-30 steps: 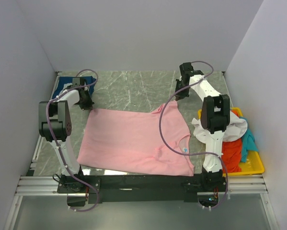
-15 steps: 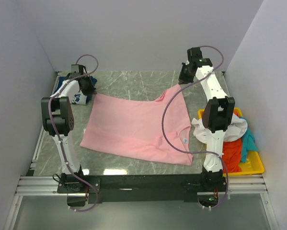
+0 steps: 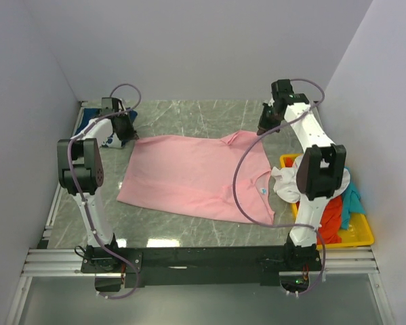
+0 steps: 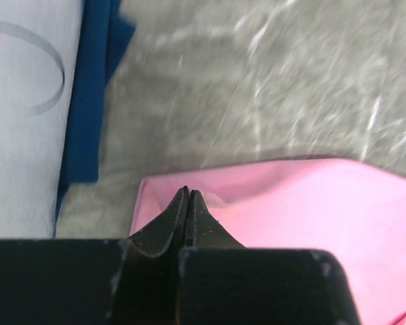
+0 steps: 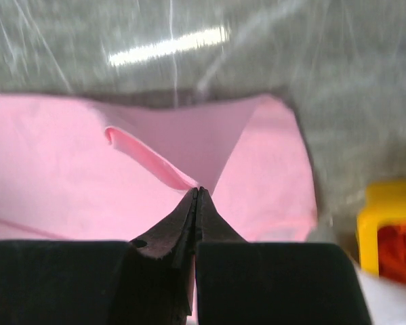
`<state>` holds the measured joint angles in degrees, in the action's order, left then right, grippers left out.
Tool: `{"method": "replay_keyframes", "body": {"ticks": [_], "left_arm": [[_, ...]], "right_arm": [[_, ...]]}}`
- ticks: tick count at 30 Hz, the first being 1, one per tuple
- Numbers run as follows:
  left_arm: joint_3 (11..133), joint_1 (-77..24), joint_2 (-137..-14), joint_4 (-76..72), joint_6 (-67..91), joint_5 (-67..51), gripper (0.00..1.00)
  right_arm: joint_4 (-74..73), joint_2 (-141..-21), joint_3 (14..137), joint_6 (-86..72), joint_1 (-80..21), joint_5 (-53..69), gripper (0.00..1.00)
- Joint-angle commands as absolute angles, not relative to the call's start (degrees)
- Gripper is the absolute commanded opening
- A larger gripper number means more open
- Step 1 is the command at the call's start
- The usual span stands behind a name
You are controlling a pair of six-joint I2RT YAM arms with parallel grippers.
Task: Fold and stack the t-shirts
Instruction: Fold the tshirt
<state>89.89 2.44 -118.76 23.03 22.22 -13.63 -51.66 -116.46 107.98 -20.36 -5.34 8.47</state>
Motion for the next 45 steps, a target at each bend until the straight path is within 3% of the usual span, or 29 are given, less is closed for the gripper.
{"method": "replay_keyframes", "body": {"ticks": [1, 13, 22, 27, 38, 45], "left_arm": [[87.28, 2.46, -111.98, 21.80, 18.99, -11.52, 0.00], [79.46, 2.99, -105.30, 23.55, 16.52, -5.45, 0.00], [73.83, 3.78, -101.95, 21.97, 16.79, -7.73, 0.00], [74.35, 3.78, -103.09, 22.24, 17.23, -9.93, 0.00], [74.62, 3.87, -103.45, 20.83, 18.72, -11.07, 0.00], [75.67, 3.87, -104.50, 20.83, 19.16, -11.34, 0.00]], "right_arm": [[-49.05, -105.92, 101.01, -21.18, -5.36, 10.02, 0.00], [-49.57, -82.73, 75.95, -23.90, -5.89, 9.75, 0.00], [-47.73, -71.99, 62.06, -26.63, -6.33, 11.60, 0.00], [-43.86, -75.31, 63.01, -26.72, -7.73, 9.32, 0.03], [-38.15, -93.24, 68.82, -26.28, -10.37, 5.19, 0.22], [-36.48, -101.06, 69.61, -26.72, -11.78, 4.75, 0.24]]}}
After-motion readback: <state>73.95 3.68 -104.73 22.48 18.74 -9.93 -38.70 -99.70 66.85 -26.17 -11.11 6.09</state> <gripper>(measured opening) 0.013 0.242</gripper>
